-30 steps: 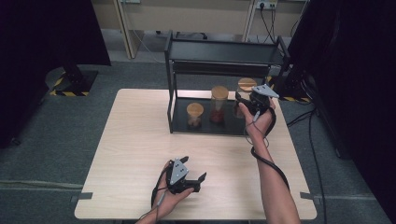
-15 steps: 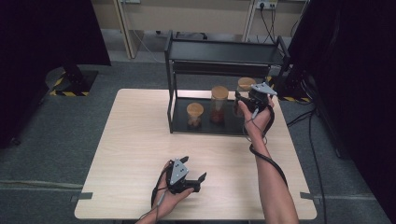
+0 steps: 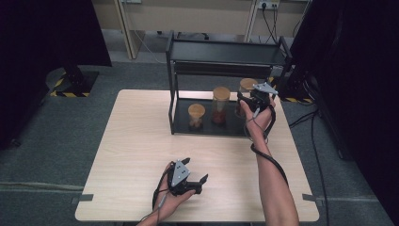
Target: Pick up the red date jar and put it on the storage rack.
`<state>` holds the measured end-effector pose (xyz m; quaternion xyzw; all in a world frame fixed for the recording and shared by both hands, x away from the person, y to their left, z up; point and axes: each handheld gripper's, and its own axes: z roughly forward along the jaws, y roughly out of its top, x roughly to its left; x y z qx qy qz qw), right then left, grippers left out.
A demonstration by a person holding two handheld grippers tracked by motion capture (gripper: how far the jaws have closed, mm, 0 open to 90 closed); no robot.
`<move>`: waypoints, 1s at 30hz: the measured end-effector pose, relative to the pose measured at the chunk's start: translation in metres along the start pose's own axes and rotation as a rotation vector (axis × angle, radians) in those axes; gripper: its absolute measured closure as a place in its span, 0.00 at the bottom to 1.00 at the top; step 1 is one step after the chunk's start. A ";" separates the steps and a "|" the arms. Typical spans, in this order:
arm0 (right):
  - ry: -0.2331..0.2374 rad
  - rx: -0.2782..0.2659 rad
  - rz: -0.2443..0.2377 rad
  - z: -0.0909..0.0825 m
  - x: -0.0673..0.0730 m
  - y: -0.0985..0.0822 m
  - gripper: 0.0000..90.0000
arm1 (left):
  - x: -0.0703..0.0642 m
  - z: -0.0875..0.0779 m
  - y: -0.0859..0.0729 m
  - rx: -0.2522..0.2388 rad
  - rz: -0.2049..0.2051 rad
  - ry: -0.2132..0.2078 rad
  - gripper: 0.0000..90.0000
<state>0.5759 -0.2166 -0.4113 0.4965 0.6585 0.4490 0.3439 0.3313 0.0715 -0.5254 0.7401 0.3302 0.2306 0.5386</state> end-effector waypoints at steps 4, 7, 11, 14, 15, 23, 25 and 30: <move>-0.001 0.006 0.003 0.003 0.001 -0.002 0.28 | 0.000 0.000 0.000 0.000 0.001 0.000 0.10; 0.000 0.013 0.002 0.004 0.001 -0.003 0.28 | 0.000 0.000 0.000 -0.001 0.002 0.000 0.10; 0.001 0.021 -0.004 0.006 0.003 -0.005 0.28 | 0.000 0.000 0.000 -0.001 0.003 0.000 0.10; 0.000 0.024 -0.003 0.007 0.004 -0.007 0.28 | 0.000 0.000 0.000 0.000 0.003 0.000 0.10; 0.000 0.025 -0.002 0.008 0.004 -0.007 0.28 | 0.000 0.000 0.000 -0.001 0.003 0.000 0.10; 0.000 0.038 -0.003 0.011 0.005 -0.013 0.28 | 0.000 0.000 0.000 -0.001 0.004 0.000 0.10; 0.000 0.041 -0.003 0.011 0.006 -0.014 0.28 | 0.000 0.000 0.000 0.000 0.004 0.000 0.10; 0.002 0.043 -0.005 0.012 0.007 -0.016 0.28 | 0.000 0.000 0.000 -0.001 0.005 0.000 0.10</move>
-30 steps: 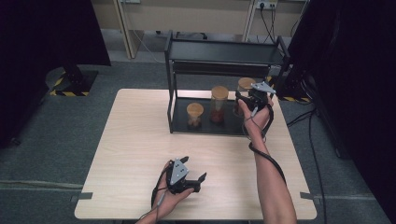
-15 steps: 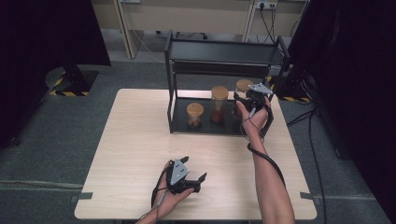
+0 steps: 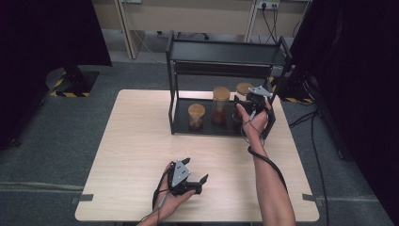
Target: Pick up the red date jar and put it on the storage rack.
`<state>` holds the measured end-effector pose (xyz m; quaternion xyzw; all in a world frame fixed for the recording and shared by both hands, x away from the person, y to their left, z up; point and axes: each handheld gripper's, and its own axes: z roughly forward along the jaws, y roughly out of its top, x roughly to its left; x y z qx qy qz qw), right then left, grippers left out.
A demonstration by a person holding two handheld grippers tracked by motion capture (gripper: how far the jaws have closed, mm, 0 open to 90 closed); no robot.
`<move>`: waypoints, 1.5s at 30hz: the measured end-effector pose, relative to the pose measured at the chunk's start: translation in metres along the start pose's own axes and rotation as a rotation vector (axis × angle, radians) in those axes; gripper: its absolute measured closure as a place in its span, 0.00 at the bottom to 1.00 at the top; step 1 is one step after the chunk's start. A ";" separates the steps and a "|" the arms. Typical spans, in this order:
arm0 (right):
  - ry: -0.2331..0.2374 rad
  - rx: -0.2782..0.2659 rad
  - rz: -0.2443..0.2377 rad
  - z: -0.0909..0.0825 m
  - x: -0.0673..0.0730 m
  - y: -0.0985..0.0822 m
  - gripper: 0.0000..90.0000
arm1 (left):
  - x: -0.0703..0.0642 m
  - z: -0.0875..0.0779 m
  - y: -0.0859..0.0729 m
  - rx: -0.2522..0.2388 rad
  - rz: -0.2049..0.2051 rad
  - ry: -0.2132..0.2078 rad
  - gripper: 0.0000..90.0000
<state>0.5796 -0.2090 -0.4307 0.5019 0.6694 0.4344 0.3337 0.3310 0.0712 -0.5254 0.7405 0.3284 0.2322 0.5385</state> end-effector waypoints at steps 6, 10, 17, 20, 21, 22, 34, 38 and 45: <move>0.000 0.012 -0.003 0.002 0.000 -0.003 0.28 | 0.000 0.000 0.000 0.000 0.001 0.000 0.10; -0.001 0.017 0.003 0.003 -0.001 -0.007 0.28 | 0.000 0.000 0.000 0.000 0.000 0.000 0.10; 0.004 0.028 0.007 0.005 -0.001 -0.013 0.28 | 0.000 0.000 0.000 0.000 0.001 0.000 0.10; 0.006 0.030 0.009 0.006 -0.001 -0.015 0.28 | 0.000 0.000 0.000 0.000 0.000 0.000 0.10; 0.005 0.029 0.009 0.006 -0.001 -0.015 0.28 | 0.000 0.000 0.000 0.000 0.000 0.000 0.10; 0.005 0.029 0.010 0.006 -0.001 -0.014 0.28 | 0.000 0.000 0.000 0.000 0.000 0.000 0.10; 0.005 0.023 0.010 0.005 -0.001 -0.017 0.28 | 0.000 0.000 0.000 0.000 0.002 0.000 0.10; 0.012 0.028 0.014 0.004 -0.002 -0.017 0.28 | 0.000 0.000 0.000 -0.001 0.003 0.001 0.10; 0.020 0.043 0.013 0.004 -0.003 -0.017 0.28 | 0.000 0.000 0.000 0.000 0.003 0.001 0.10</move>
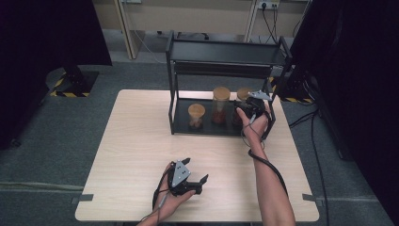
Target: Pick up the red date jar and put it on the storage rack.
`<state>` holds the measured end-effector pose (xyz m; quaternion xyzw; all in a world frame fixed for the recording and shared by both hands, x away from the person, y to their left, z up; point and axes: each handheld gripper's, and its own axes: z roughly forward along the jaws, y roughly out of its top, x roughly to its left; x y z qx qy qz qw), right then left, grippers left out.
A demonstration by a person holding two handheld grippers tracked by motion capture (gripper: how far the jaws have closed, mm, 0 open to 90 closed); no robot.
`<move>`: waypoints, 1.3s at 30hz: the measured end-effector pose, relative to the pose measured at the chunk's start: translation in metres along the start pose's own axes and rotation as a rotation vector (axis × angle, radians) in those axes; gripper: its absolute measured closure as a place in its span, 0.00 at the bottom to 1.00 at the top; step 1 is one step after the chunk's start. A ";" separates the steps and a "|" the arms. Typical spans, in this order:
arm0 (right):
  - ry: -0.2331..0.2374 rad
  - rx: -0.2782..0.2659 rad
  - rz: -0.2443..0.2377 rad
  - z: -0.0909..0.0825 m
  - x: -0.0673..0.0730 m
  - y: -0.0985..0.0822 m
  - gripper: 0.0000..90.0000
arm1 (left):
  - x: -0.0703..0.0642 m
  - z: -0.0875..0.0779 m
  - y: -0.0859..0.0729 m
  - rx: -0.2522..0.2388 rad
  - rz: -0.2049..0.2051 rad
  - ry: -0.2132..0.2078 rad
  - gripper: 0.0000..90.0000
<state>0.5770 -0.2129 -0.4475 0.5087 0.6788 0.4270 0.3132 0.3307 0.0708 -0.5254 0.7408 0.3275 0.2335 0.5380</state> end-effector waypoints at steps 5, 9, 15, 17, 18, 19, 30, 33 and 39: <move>0.007 0.000 -0.001 0.000 0.002 0.000 0.27 | 0.000 0.000 0.000 0.000 0.001 0.000 0.10; 0.014 0.001 0.014 -0.002 0.000 0.001 0.23 | 0.000 0.000 0.000 0.000 0.000 0.000 0.10; 0.024 0.011 0.032 -0.005 -0.001 0.001 0.13 | 0.000 0.000 0.000 -0.001 0.000 0.001 0.10; 0.028 0.009 0.037 -0.007 -0.003 0.001 0.11 | 0.000 0.000 0.000 -0.001 0.000 0.001 0.10; 0.030 0.010 0.039 -0.008 -0.003 0.001 0.10 | 0.000 0.000 0.000 -0.001 0.000 0.001 0.10; 0.030 0.011 0.041 -0.008 -0.003 0.000 0.09 | 0.000 0.000 0.000 0.000 0.001 0.001 0.10; 0.048 0.016 0.045 -0.016 -0.004 -0.006 0.06 | -0.001 0.000 0.000 -0.001 -0.001 0.003 0.10; 0.052 0.013 0.039 -0.018 -0.003 -0.005 0.06 | 0.000 0.000 0.000 0.002 0.004 0.002 0.10; 0.059 0.014 0.038 -0.023 0.000 -0.006 0.04 | 0.000 0.000 0.000 0.002 0.003 0.002 0.10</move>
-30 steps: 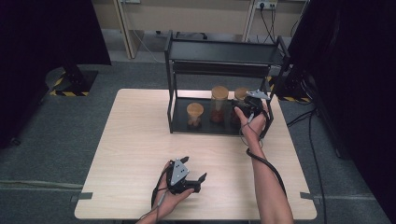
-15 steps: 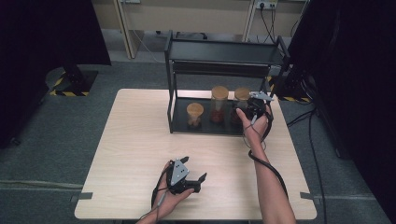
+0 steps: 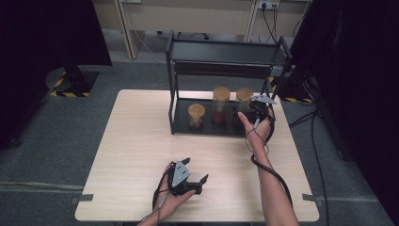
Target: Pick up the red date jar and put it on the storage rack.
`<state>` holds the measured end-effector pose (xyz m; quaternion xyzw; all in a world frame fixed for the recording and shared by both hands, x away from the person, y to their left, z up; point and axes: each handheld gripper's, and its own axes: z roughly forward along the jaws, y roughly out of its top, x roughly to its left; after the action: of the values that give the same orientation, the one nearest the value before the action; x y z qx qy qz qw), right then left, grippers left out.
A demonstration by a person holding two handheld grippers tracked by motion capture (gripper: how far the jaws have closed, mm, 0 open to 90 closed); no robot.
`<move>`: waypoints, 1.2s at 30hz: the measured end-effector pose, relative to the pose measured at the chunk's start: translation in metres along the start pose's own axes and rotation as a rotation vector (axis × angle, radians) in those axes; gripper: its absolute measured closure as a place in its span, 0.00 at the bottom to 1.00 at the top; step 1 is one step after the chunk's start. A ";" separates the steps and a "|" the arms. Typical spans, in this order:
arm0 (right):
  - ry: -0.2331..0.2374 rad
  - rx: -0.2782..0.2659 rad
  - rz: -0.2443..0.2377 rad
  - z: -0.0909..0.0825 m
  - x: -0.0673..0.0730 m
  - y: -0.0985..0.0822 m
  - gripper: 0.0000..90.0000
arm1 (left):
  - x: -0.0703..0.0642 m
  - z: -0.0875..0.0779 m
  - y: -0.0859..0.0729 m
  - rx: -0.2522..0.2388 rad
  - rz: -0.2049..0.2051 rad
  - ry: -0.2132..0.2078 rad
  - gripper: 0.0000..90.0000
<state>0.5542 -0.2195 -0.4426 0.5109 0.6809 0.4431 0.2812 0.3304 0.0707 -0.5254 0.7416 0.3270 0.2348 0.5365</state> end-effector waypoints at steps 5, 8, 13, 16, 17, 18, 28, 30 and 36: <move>-0.001 -0.006 -0.004 -0.004 0.002 0.000 0.04 | 0.000 0.000 0.000 0.000 0.001 0.001 0.10; 0.001 -0.005 -0.006 -0.006 0.003 -0.001 0.04 | 0.000 0.000 0.000 0.000 0.002 0.001 0.10; 0.004 -0.005 -0.006 -0.010 0.005 -0.004 0.03 | 0.000 0.000 0.000 -0.001 0.004 0.001 0.10; 0.005 -0.008 -0.011 -0.012 0.006 -0.005 0.03 | 0.000 0.000 0.000 -0.001 0.004 0.001 0.10; 0.005 -0.009 -0.012 -0.013 0.006 -0.005 0.03 | 0.000 0.000 0.000 -0.001 0.004 0.001 0.10; 0.004 -0.010 -0.012 -0.014 0.006 -0.005 0.03 | 0.000 0.000 0.000 -0.001 0.005 0.001 0.10; 0.012 -0.012 -0.011 -0.020 0.007 -0.009 0.03 | -0.001 0.000 0.000 -0.001 0.006 0.002 0.10; 0.014 -0.014 -0.012 -0.021 0.008 -0.009 0.03 | -0.001 0.000 0.000 -0.002 0.007 0.002 0.10; 0.022 -0.021 -0.013 -0.026 0.011 -0.012 0.03 | -0.001 0.000 0.000 -0.002 0.008 0.003 0.10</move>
<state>0.5235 -0.2182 -0.4404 0.4984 0.6826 0.4539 0.2821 0.3298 0.0701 -0.5255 0.7420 0.3248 0.2385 0.5358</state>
